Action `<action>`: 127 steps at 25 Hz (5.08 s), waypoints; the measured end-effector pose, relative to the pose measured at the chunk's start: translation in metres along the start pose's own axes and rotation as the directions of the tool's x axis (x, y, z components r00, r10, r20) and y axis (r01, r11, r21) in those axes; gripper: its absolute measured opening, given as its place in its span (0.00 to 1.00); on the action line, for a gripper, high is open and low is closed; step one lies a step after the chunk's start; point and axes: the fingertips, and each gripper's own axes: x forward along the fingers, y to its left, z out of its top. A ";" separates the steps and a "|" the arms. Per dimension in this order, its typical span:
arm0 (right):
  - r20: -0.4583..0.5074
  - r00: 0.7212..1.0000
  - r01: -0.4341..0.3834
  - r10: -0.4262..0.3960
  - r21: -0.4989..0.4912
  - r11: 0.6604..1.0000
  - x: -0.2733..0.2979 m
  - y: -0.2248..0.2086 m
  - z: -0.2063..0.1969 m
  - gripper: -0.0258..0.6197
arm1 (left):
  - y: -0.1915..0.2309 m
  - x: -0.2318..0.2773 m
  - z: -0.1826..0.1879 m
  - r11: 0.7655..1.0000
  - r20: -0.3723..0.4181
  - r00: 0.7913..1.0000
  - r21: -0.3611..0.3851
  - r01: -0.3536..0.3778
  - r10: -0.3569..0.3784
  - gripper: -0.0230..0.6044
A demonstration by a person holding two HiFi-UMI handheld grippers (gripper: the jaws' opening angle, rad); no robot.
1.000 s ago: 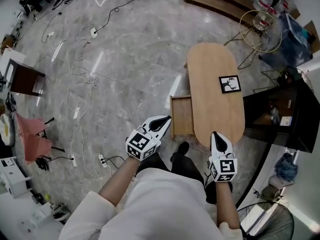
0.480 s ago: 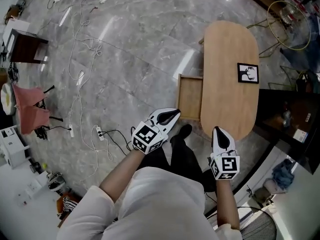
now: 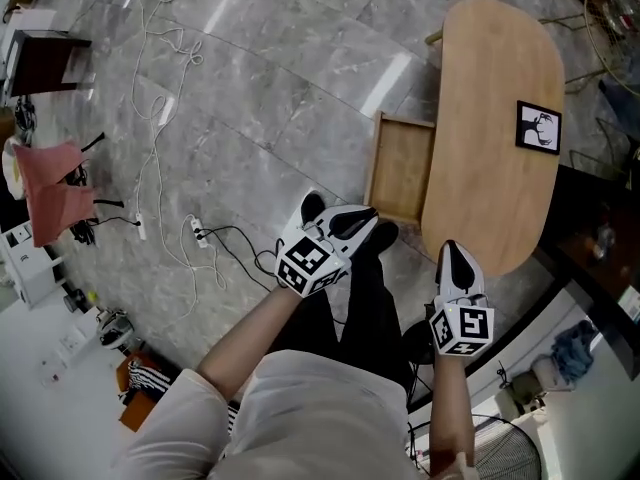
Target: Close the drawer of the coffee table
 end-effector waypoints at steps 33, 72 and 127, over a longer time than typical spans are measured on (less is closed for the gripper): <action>-0.164 0.984 -0.045 0.072 0.163 0.986 0.175 -0.040 -0.222 0.06 | 0.199 0.166 -0.278 0.961 -0.311 0.945 -0.212 -0.175 0.103 0.34; -0.131 0.978 -0.120 0.160 0.270 0.955 0.188 -0.048 -0.253 0.06 | 0.180 0.215 -0.289 0.873 -0.239 0.971 -0.478 -0.096 -0.024 0.67; -0.097 0.993 -0.017 0.061 0.408 0.913 0.132 -0.122 -0.301 0.06 | 0.052 0.324 -0.242 0.876 -0.177 0.938 -0.441 0.195 -0.298 0.70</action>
